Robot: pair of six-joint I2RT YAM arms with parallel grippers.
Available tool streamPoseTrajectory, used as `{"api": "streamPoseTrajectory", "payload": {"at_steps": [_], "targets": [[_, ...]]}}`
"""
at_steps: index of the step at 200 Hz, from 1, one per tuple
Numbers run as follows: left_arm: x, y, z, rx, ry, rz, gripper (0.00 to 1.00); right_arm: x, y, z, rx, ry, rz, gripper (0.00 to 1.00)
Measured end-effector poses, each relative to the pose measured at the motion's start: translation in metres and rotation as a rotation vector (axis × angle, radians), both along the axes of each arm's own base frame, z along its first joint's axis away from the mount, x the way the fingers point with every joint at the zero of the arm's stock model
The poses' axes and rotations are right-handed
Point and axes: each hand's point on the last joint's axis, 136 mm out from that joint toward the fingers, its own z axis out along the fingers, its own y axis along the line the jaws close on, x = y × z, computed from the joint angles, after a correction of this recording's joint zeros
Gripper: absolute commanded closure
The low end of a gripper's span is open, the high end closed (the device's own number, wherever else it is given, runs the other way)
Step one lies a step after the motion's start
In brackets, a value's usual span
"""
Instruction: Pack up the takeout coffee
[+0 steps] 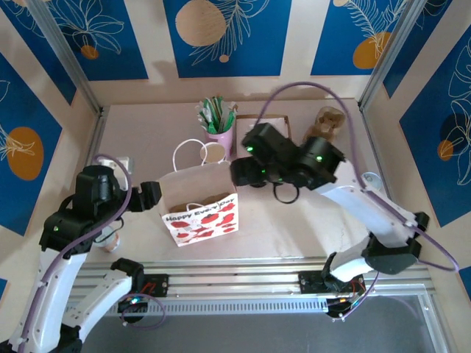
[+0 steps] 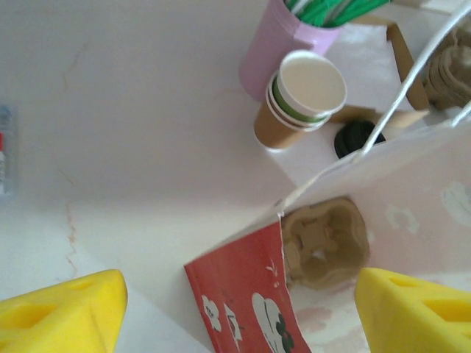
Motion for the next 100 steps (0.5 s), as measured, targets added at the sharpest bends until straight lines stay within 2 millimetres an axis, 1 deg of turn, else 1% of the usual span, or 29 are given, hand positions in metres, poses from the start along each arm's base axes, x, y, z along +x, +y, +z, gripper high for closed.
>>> {"api": "streamPoseTrajectory", "payload": {"at_steps": [8, 27, 54, 72, 76, 83, 100], "targets": [[-0.001, -0.002, -0.005, -0.001, 0.027, -0.010, 0.23, 0.005, -0.016, -0.001, 0.012, -0.001, -0.038, 0.14], [-0.003, -0.006, -0.012, -0.004, 0.073, -0.029, 0.32, 0.013, -0.049, -0.008, 0.033, 0.005, -0.122, 0.14], [-0.002, -0.013, -0.019, -0.018, 0.118, -0.052, 0.37, 0.025, -0.093, -0.021, 0.052, 0.021, -0.249, 0.14], [-0.002, -0.016, -0.022, -0.027, 0.143, -0.059, 0.42, 0.035, -0.118, -0.034, 0.048, 0.042, -0.340, 0.14], [-0.001, -0.016, -0.023, -0.027, 0.146, -0.061, 0.43, 0.037, -0.124, -0.038, 0.045, 0.049, -0.360, 0.11], [-0.001, -0.018, -0.024, -0.032, 0.156, -0.063, 0.45, 0.040, -0.133, -0.044, 0.040, 0.062, -0.396, 0.10], [0.001, -0.021, -0.027, -0.038, 0.175, -0.071, 0.53, 0.050, -0.155, -0.061, 0.033, 0.107, -0.484, 0.09]]}}
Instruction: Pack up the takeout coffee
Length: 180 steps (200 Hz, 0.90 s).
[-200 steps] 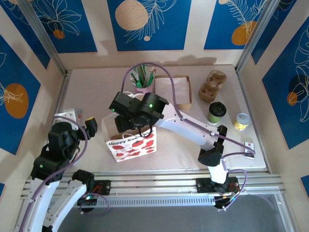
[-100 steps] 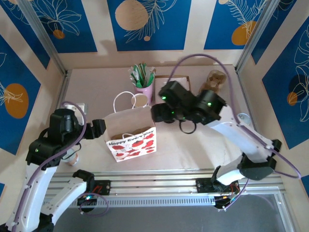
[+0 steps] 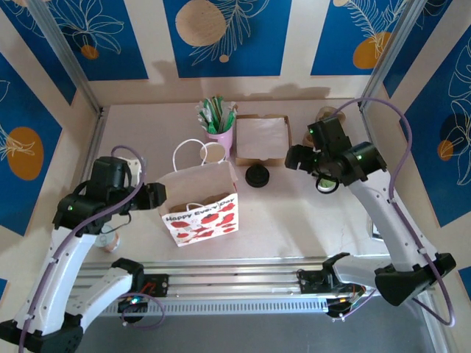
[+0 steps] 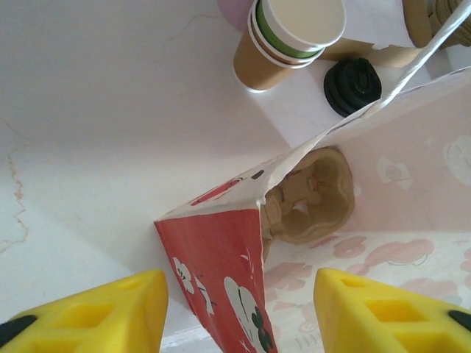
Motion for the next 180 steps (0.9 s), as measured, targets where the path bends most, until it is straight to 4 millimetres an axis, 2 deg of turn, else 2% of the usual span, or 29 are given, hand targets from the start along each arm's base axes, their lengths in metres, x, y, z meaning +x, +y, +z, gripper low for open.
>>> {"api": "streamPoseTrajectory", "payload": {"at_steps": [40, 64, 75, 99, 149, 180], "targets": [[0.006, -0.009, -0.001, -0.028, 0.022, -0.021, 0.65, 0.023, -0.049, -0.034, 0.003, 0.106, -0.196, 0.04], [0.011, -0.014, -0.003, -0.039, 0.032, -0.028, 0.73, 0.032, -0.072, -0.056, -0.006, 0.181, -0.278, 0.03], [0.014, -0.015, -0.003, -0.039, 0.035, -0.033, 0.76, 0.035, -0.078, -0.064, -0.009, 0.207, -0.299, 0.00], [0.018, -0.018, -0.005, -0.041, 0.042, -0.041, 0.81, 0.038, -0.088, -0.075, -0.014, 0.247, -0.334, 0.01], [0.030, -0.025, -0.007, -0.044, 0.040, -0.056, 0.83, 0.043, -0.110, -0.093, -0.006, 0.313, -0.378, 0.01], [0.040, -0.030, -0.011, -0.036, 0.043, -0.080, 0.81, 0.046, -0.113, -0.105, 0.015, 0.356, -0.380, 0.01]]}}
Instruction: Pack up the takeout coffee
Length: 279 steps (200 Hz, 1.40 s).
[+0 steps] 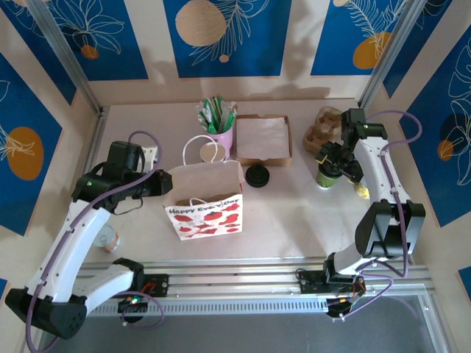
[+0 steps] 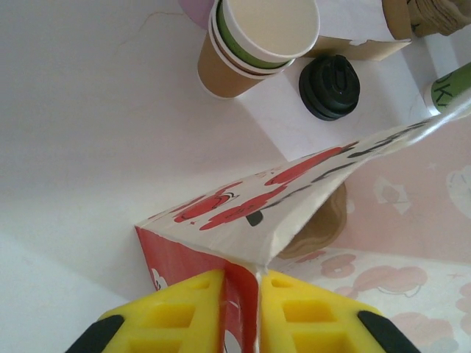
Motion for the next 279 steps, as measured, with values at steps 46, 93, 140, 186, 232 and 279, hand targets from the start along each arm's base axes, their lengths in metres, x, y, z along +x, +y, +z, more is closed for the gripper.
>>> {"api": "streamPoseTrajectory", "payload": {"at_steps": [46, 93, 140, 186, 232, 279], "targets": [[0.013, -0.005, -0.005, 0.015, -0.007, -0.025, 0.81, 0.014, 0.003, -0.004, 0.022, 0.020, 0.031, 0.01], [0.019, -0.007, -0.001, 0.023, -0.026, -0.040, 0.81, 0.019, -0.002, -0.013, 0.018, 0.060, 0.049, 0.01], [0.024, -0.009, 0.002, 0.015, -0.047, -0.040, 0.81, 0.021, -0.003, -0.022, 0.017, 0.094, 0.078, 0.01], [0.028, -0.010, 0.001, 0.015, -0.053, -0.039, 0.81, 0.024, -0.003, -0.029, 0.015, 0.117, 0.100, 0.01], [0.028, -0.009, 0.001, 0.020, -0.055, -0.038, 0.81, 0.030, -0.004, -0.037, 0.015, 0.137, 0.116, 0.01], [0.029, -0.008, 0.000, 0.034, -0.059, -0.030, 0.82, 0.030, -0.004, -0.043, 0.016, 0.153, 0.124, 0.01]]}}
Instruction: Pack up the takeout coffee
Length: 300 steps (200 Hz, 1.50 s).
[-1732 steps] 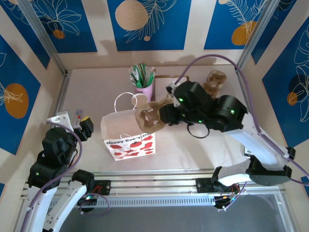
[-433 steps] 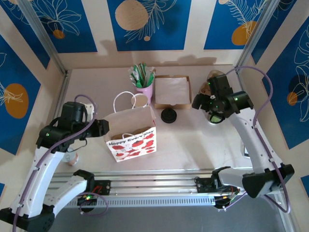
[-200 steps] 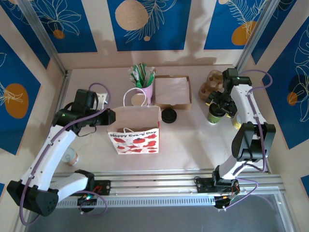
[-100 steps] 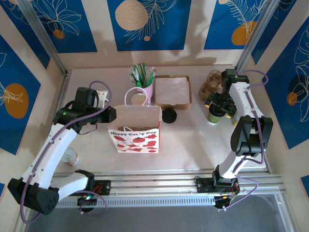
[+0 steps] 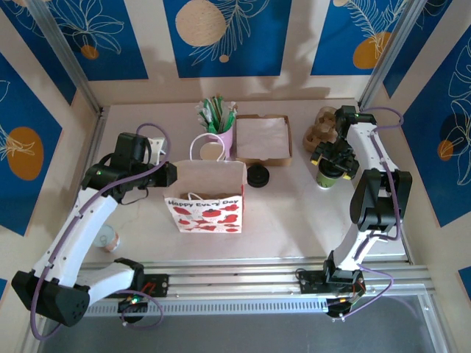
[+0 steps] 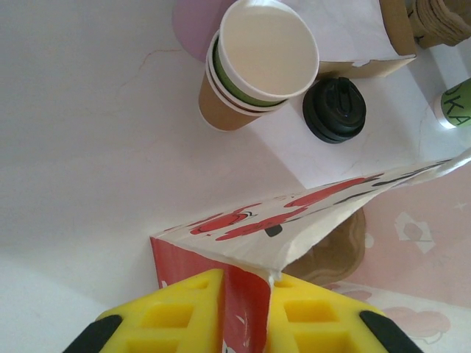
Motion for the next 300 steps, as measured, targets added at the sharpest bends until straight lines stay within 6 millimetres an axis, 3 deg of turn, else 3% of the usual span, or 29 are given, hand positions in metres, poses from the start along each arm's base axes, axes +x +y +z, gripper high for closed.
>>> {"api": "streamPoseTrajectory", "payload": {"at_steps": [143, 221, 270, 300], "targets": [[0.001, 0.000, -0.003, 0.020, -0.002, -0.012, 0.82, 0.005, -0.001, -0.014, -0.003, 0.027, 0.027, 0.00], [0.003, 0.000, -0.006, 0.029, 0.005, -0.009, 0.81, 0.004, -0.004, -0.019, -0.017, 0.043, 0.033, 0.10], [0.003, 0.000, -0.006, 0.033, 0.005, -0.013, 0.71, 0.004, -0.002, -0.017, -0.021, 0.038, 0.039, 0.15], [0.003, 0.001, -0.006, 0.037, 0.003, -0.012, 0.64, 0.002, 0.004, -0.003, -0.033, -0.003, 0.059, 0.16]]}}
